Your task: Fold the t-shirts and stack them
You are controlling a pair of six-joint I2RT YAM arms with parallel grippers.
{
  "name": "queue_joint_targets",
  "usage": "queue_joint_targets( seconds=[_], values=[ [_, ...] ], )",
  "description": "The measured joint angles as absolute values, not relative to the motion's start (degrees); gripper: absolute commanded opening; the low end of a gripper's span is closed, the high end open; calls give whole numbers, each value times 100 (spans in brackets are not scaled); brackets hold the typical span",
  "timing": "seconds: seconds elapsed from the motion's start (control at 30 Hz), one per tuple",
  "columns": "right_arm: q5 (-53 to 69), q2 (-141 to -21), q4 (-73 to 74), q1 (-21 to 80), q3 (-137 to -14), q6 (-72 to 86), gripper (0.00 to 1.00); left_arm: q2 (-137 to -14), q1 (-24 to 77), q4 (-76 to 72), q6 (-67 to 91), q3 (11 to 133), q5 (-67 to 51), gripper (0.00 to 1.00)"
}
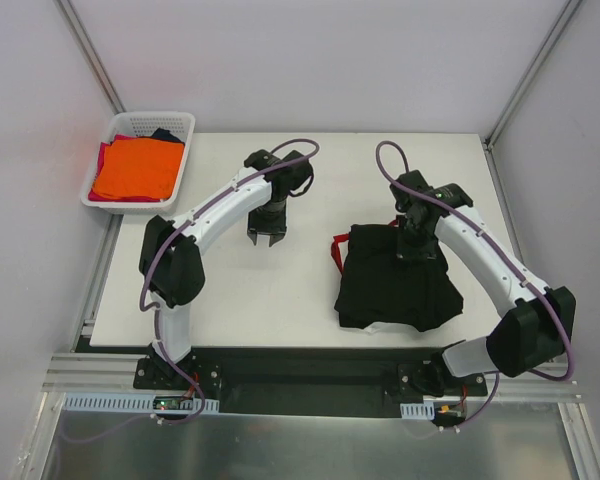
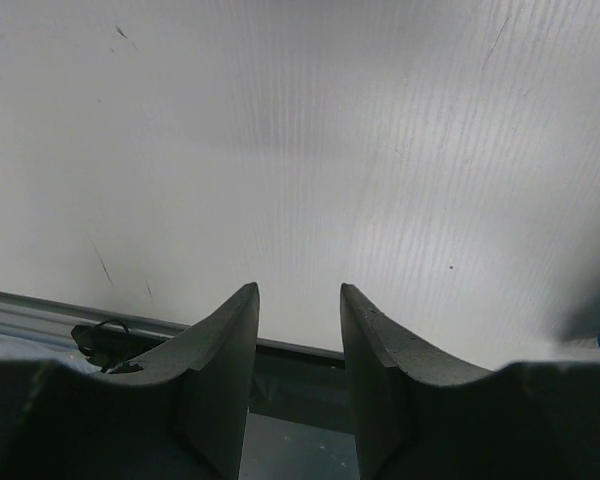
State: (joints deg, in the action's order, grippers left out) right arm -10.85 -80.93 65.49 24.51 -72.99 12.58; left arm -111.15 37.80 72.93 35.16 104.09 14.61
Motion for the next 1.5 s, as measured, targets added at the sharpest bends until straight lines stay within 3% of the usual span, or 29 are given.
queue_joint_targets(
  seconds=[0.23,0.47,0.7,0.87,1.5],
  values=[
    [-1162,-8114,6536,2606,-7808,1297,1,-10997,3780,7293,3516,10409,1463,39],
    [-1103,-8370,6230,2668,-7336,1306,1,-10914,3780,7269,3520,10186,1459,39],
    [-668,-9535,5817,2665,-6995,1249,1,-10849,3780,7266,3520,9854,1396,39],
    [-530,-9741,5964,2633,-7181,1199,1,-10827,3780,7242,3516,9784,1396,39],
    [840,-10298,6342,1594,-7505,1345,1,-10510,3780,7240,3470,9299,1415,41]
  ],
)
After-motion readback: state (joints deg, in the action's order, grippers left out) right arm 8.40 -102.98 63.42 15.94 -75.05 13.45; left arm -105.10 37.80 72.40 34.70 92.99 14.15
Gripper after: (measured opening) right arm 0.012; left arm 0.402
